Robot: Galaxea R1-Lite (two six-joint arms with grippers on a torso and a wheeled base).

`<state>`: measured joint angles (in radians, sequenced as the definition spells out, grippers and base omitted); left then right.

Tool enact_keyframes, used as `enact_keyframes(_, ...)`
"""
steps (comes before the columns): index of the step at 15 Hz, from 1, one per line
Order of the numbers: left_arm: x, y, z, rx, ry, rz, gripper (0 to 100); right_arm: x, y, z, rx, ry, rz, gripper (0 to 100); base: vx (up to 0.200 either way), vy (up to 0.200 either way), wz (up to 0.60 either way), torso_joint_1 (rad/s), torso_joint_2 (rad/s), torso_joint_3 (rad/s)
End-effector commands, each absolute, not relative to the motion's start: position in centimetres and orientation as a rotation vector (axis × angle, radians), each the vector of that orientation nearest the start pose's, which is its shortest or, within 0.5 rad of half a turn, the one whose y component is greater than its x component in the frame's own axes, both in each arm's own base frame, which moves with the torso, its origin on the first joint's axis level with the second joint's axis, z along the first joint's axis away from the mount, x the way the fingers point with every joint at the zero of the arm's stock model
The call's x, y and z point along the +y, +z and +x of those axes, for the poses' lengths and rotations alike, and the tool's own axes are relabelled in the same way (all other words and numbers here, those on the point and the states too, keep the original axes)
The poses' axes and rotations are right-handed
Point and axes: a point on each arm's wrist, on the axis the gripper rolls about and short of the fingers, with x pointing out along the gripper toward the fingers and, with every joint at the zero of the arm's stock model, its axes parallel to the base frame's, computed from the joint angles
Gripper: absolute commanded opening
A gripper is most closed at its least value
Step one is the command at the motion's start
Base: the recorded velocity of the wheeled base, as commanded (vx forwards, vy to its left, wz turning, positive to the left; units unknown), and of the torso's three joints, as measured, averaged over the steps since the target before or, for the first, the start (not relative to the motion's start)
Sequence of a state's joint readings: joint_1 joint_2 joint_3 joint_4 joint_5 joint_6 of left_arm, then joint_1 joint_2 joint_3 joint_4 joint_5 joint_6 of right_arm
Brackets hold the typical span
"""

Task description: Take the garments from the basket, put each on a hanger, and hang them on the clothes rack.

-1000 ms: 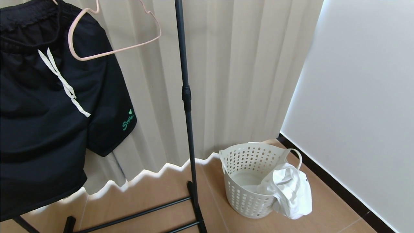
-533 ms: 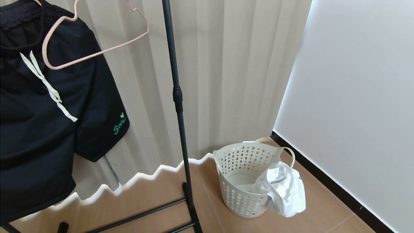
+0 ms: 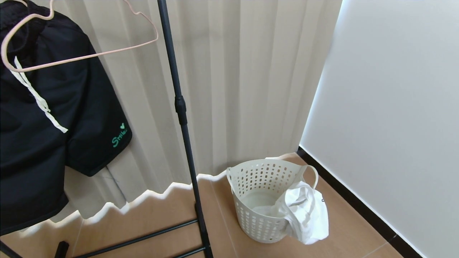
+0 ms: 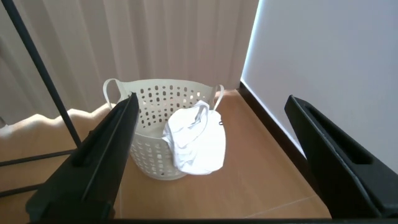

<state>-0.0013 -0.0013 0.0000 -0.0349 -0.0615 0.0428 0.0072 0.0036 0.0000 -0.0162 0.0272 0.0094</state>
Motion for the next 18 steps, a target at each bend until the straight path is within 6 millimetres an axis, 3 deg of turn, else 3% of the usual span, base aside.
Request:
enact_keyframes(1, -0.13, 7.91, -2.29, -0.037, -0.062, 0.044, 100, 0.04, 7.73, -2.25, -0.012, 0.035, 0.009, 100, 0.000, 0.000, 0.00, 0.000, 0.00, 0.000)
enact_keyframes(7, -0.13, 7.93, -2.29, -0.038, -0.062, 0.046, 100, 0.05, 7.73, -2.25, -0.012, 0.037, 0.008, 100, 0.000, 0.000, 0.00, 0.000, 0.00, 0.000)
enact_keyframes(10, -0.13, 7.91, -2.29, -0.037, -0.062, 0.046, 100, 0.04, 7.73, -2.25, -0.012, 0.035, 0.008, 100, 0.000, 0.000, -0.60, 0.001, 0.00, -0.002)
enact_keyframes(18, -0.13, 7.91, -2.29, -0.037, -0.061, 0.044, 100, 0.05, 7.73, -2.25, -0.012, 0.037, 0.008, 100, 0.000, 0.000, 0.00, 0.000, 0.00, 0.000)
